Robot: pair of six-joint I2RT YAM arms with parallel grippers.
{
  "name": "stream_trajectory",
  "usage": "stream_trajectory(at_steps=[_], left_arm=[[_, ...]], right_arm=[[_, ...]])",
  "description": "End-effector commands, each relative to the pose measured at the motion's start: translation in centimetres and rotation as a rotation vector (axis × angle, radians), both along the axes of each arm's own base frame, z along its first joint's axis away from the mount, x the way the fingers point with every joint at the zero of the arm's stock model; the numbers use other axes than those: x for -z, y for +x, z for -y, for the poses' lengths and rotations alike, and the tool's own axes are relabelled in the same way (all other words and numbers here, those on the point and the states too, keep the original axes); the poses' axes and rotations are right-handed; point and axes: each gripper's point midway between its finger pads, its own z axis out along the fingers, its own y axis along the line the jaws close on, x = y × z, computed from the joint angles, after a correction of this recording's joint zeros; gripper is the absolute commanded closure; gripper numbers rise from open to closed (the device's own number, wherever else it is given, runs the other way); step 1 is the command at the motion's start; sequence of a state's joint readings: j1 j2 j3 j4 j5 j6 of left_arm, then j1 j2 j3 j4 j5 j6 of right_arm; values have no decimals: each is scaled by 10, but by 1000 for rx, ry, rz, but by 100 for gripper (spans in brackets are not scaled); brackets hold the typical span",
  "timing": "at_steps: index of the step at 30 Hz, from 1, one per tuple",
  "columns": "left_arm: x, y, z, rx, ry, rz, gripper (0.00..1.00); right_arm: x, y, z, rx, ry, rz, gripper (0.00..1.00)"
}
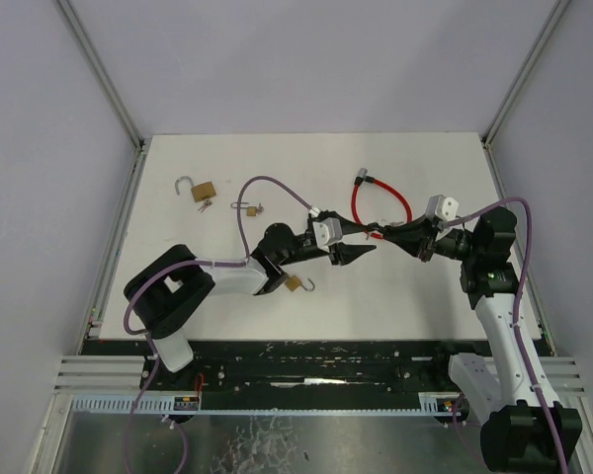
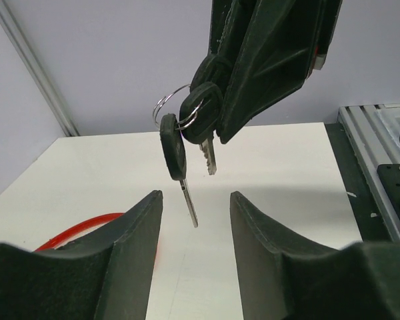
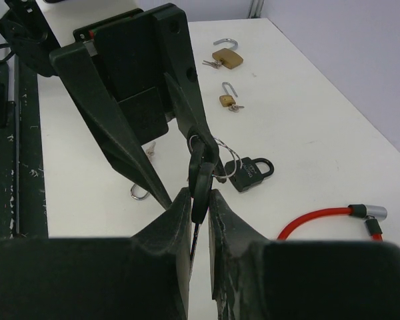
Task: Lock with the key
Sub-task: Pick up the key from the center of the board.
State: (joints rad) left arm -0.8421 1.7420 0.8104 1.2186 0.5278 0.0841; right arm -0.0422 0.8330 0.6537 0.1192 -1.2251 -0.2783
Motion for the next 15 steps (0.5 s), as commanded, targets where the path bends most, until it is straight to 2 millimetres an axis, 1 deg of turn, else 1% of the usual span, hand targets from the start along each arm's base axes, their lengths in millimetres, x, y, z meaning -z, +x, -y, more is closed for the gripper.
stream_trajectory(at_steps=[1, 3, 5, 11, 12, 15], left_arm=[[-3, 9, 5, -38, 8, 33, 59], [-5, 8, 4, -41, 2, 40, 62], [-6, 8, 3, -43, -3, 49, 69], [-8, 5, 1, -39, -10, 58, 98], [-8, 5, 1, -40, -10, 61, 100], [-10, 1, -1, -34, -10, 71, 100]], right_arm=[[-16, -1, -2, -30, 10, 51, 100], [-15, -1, -2, -31, 10, 47, 100], [-14, -1, -2, -29, 10, 45, 100], [-13, 0, -1, -28, 9, 41, 100], [-13, 0, -1, -26, 8, 41, 100], [-12, 2, 1, -16, 1, 42, 100]])
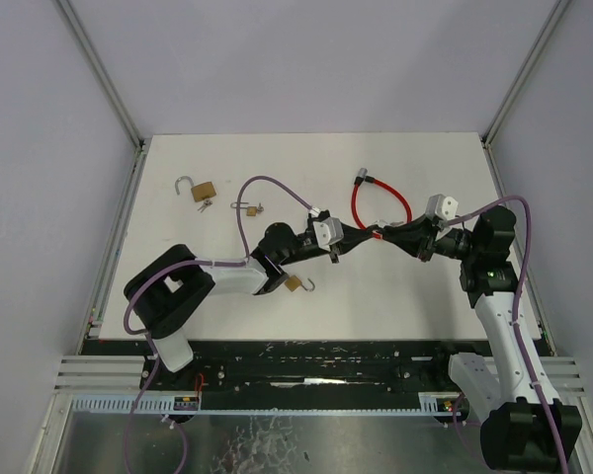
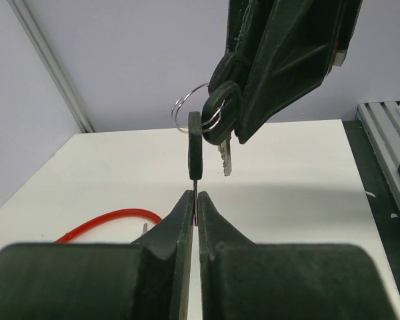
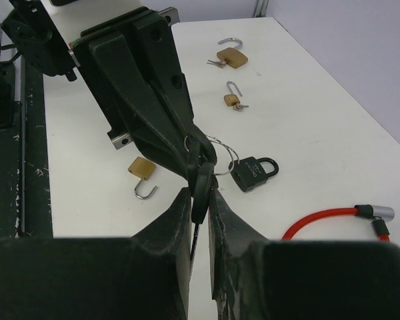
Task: Lock with the key
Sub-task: Pick up the key from the center of the board.
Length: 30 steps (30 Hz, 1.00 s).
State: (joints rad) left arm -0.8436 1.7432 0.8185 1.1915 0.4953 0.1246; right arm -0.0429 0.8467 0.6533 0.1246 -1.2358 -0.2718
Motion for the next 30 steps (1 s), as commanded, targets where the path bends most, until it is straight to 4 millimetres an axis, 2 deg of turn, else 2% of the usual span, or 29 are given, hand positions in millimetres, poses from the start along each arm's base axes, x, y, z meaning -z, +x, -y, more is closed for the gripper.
stream_trajectory(at_steps=[1, 4, 13, 20, 21, 26, 27, 30], left_arm=[[-12, -7, -2, 8, -22, 58, 100], [-13, -6, -3, 0, 9, 58, 100], [9, 2, 14, 86, 300, -61, 100], [27, 7, 16, 182, 487, -172, 100], [29, 8, 16, 193, 500, -186, 100], [36, 19, 17, 207, 579, -233, 100], [38, 22, 16, 199, 597, -225, 100], [39, 31, 12, 167, 641, -160, 100]], right_arm=[[-13, 2, 4, 2, -13, 59, 100], [-9, 5, 11, 33, -60, 65, 99], [9, 20, 32, 139, -202, 57, 74], [5, 23, 56, 246, -344, 68, 39], [3, 21, 58, 252, -357, 79, 28], [-7, 7, 53, 210, -364, 136, 4], [-10, 5, 50, 192, -352, 145, 0], [-19, 2, 40, 131, -305, 158, 0]])
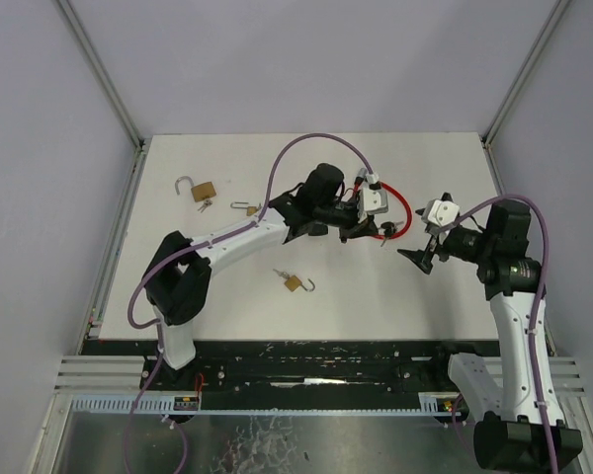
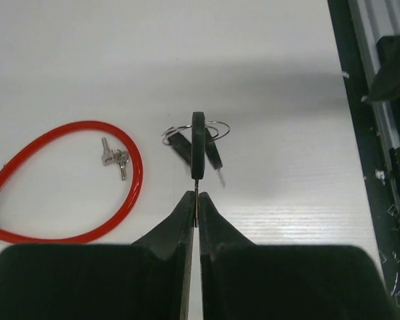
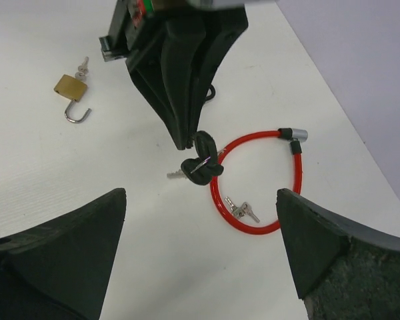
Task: Lock with the key
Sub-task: Pick up the key from the center of the board.
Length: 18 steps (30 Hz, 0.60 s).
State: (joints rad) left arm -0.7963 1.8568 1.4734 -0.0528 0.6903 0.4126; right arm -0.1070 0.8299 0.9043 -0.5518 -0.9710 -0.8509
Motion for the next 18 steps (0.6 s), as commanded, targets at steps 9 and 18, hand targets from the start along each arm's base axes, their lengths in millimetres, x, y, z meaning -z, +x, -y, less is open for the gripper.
stream_trajectory(at_steps=[9, 18], left_arm=[[15, 9, -32, 104, 157, 192, 100], [18, -3, -33, 167, 149, 182, 100]], right_arm=[[-14, -8, -40, -432, 94, 28, 3], [32, 12, -52, -374, 68, -98, 32]])
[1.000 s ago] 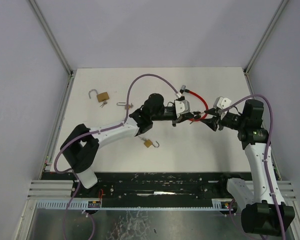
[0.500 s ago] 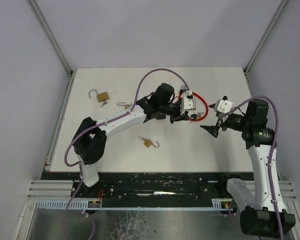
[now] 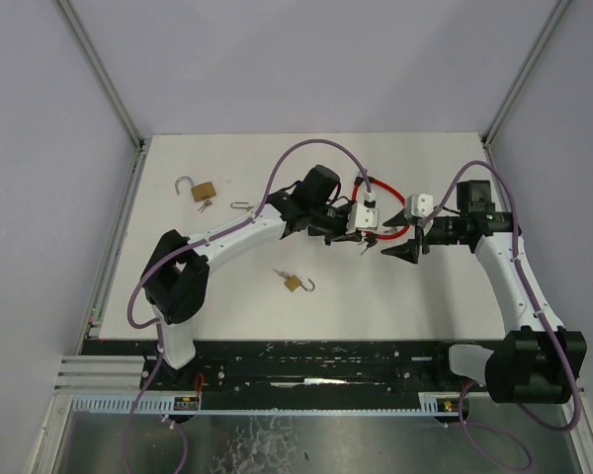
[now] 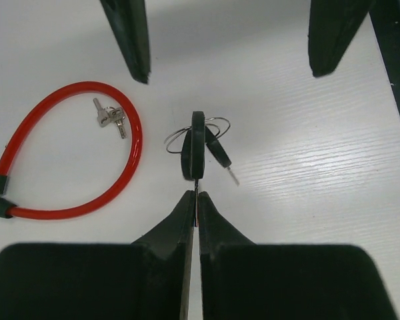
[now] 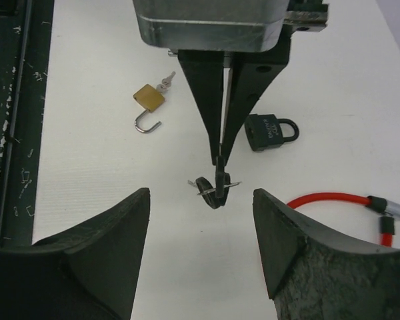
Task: Lock with the key
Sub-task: Pick up the key from the center of the board.
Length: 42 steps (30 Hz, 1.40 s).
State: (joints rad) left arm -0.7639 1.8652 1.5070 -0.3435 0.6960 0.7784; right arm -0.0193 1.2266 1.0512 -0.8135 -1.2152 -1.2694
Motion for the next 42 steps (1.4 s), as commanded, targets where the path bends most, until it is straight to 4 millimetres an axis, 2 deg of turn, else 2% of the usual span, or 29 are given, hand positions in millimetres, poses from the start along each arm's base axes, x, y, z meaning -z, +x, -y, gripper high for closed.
stream_trajectory(at_steps=[1, 12, 24, 27, 35, 39, 42], left_arm=[[-18, -4, 1, 47, -36, 32, 100], [-18, -9, 3, 70, -39, 17, 100], [-18, -12, 2, 88, -42, 13, 100], [-18, -13, 2, 91, -43, 14, 100], [-18, -13, 2, 90, -43, 16, 100], [-20, -11, 1, 82, -45, 24, 100], [-20, -11, 1, 77, -51, 30, 100]], right_arm=[[-4, 3, -8, 20, 26, 28, 34], [8, 8, -24, 10, 54, -38, 54], [21, 14, -27, 33, 4, -55, 69], [23, 13, -27, 28, -7, -54, 76], [30, 12, -26, 26, -44, -49, 83], [30, 10, -25, 12, -66, -39, 98], [27, 6, -23, 7, -83, -43, 100]])
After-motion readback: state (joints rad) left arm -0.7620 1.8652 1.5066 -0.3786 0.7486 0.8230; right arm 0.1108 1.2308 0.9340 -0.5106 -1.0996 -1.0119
